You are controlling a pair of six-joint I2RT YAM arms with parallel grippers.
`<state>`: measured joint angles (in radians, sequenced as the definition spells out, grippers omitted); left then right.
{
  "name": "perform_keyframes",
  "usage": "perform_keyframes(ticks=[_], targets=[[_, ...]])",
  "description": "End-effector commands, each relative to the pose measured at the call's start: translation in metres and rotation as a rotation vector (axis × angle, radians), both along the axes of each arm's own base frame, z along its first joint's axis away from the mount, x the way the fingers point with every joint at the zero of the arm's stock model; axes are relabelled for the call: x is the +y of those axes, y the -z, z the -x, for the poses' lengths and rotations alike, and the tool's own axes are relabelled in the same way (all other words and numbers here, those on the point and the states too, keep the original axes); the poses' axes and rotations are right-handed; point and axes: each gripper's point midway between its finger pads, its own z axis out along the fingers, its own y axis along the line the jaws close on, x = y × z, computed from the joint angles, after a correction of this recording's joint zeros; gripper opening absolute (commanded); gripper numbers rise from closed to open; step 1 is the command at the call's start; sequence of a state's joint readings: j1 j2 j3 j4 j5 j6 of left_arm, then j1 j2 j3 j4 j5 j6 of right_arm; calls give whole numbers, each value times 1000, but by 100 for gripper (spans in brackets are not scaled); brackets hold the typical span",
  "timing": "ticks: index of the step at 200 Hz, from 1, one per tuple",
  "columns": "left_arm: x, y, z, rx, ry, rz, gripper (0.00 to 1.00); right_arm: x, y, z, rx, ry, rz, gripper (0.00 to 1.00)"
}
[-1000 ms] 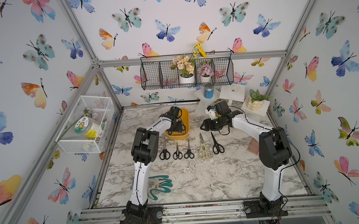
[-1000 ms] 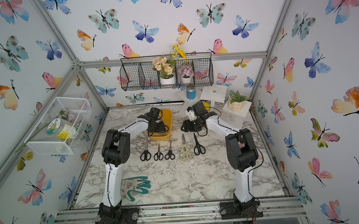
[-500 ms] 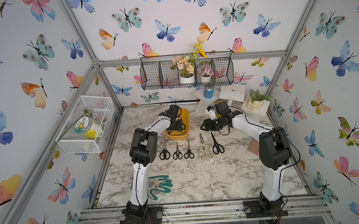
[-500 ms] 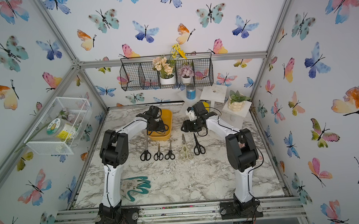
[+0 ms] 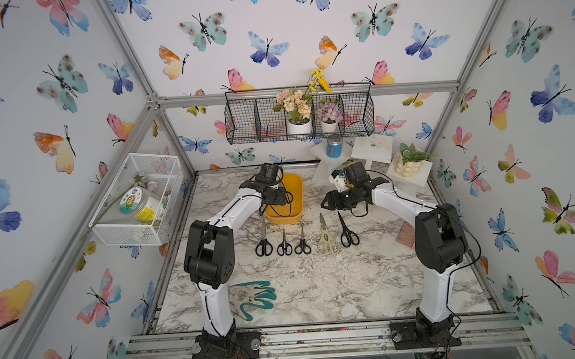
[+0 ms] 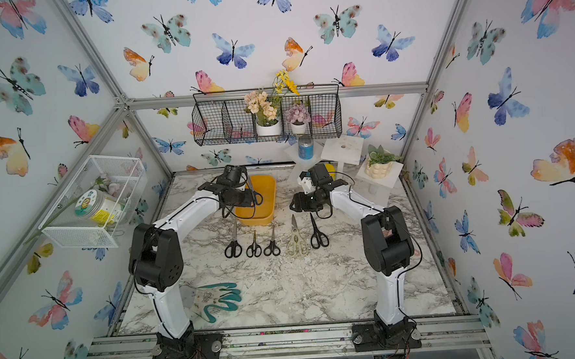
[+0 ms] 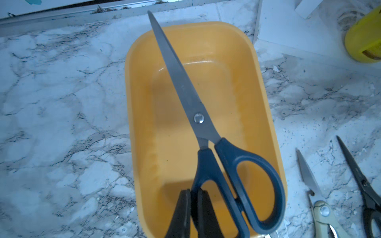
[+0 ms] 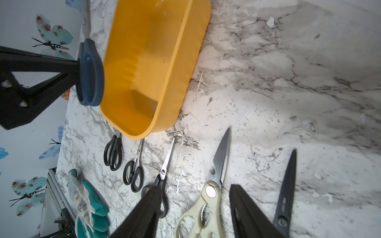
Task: Take the scissors out of the storage box
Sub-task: Pick up the scissors from the storage box, then place the scissors at the center of the board.
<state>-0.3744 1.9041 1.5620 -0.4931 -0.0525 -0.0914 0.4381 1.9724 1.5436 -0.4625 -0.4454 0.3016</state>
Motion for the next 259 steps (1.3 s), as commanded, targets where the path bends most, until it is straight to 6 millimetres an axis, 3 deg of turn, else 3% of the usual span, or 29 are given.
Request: perform_keyframes(ticks=[1, 77, 130, 185, 259], targets=[[26, -16, 11, -59, -10, -110, 0, 3, -11, 5, -21, -21, -20, 58], [103, -8, 66, -32, -96, -157, 0, 5, -14, 4, -24, -28, -33, 58], [148, 35, 103, 72, -146, -244, 0, 5, -16, 5, -25, -32, -36, 58], [163, 73, 124, 158, -90, -342, 0, 5, -17, 7, -23, -38, -34, 58], [172, 89, 132, 242, -110, -389, 0, 5, -18, 7, -24, -43, -28, 58]])
